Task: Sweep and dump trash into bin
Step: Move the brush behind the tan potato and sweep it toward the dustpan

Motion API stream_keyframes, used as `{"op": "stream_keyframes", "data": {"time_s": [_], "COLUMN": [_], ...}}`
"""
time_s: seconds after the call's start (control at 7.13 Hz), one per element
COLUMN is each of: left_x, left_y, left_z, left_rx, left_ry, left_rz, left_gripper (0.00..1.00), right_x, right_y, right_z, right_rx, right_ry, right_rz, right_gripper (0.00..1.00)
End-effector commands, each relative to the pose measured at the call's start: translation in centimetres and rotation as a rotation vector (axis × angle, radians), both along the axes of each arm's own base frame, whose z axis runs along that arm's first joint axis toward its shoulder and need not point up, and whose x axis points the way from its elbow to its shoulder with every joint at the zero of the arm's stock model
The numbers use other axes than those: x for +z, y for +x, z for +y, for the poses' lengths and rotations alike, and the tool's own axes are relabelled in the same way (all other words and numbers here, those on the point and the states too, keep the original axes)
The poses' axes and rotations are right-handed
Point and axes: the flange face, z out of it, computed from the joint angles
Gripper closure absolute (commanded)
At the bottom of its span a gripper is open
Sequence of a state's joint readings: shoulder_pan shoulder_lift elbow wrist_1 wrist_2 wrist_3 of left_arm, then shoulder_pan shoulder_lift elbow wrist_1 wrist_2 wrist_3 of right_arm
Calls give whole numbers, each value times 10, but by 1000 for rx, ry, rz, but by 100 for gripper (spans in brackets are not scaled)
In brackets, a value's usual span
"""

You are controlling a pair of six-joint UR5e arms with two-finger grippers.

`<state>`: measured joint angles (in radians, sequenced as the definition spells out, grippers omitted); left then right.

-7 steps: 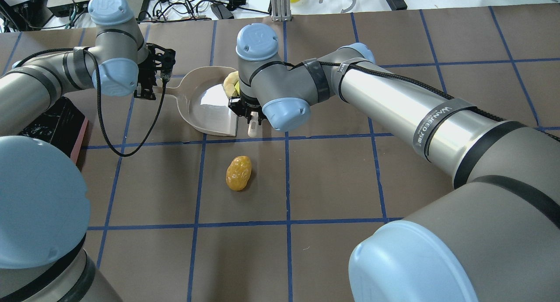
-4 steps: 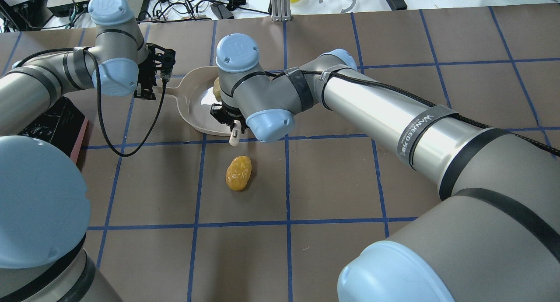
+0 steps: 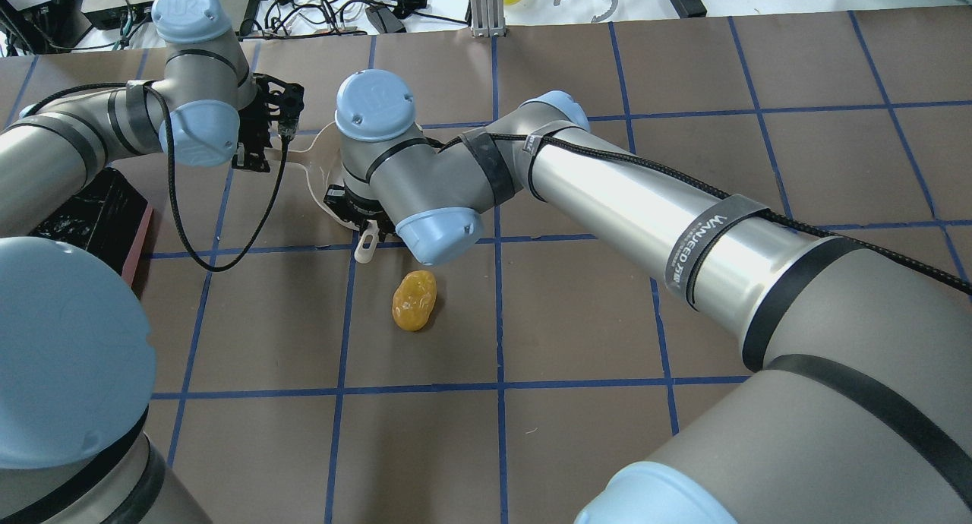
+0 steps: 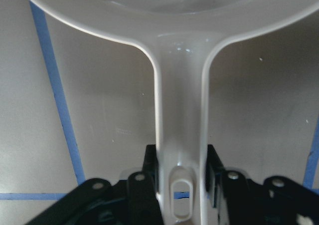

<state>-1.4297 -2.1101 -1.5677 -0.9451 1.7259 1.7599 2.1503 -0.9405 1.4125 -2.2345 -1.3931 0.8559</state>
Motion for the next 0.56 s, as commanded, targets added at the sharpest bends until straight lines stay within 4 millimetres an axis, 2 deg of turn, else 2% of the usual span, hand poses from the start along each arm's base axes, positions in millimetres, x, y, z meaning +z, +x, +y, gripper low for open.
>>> {"op": "stream_keyframes", "data": {"time_s": [0.0, 0.14, 0.28, 0.42], "left_x": [5, 9, 21, 22], "left_y": [0, 1, 6, 8], "left_z": [1, 2, 4, 9], "left_rx": [0, 1, 7, 12], "left_ry": [-7, -13, -30, -30], "left_rz": [-1, -3, 2, 6], "left_gripper": [100, 100, 100, 100], "right_x": [5, 38, 55, 69], "right_y": [-5, -18, -32, -45], "right_z": [4, 17, 23, 32], "right_rx": [7, 78, 78, 78], "right_ry": [23, 14, 41, 36], "right_rz": [62, 100, 145, 213], "right_gripper": [100, 100, 100, 100]}}
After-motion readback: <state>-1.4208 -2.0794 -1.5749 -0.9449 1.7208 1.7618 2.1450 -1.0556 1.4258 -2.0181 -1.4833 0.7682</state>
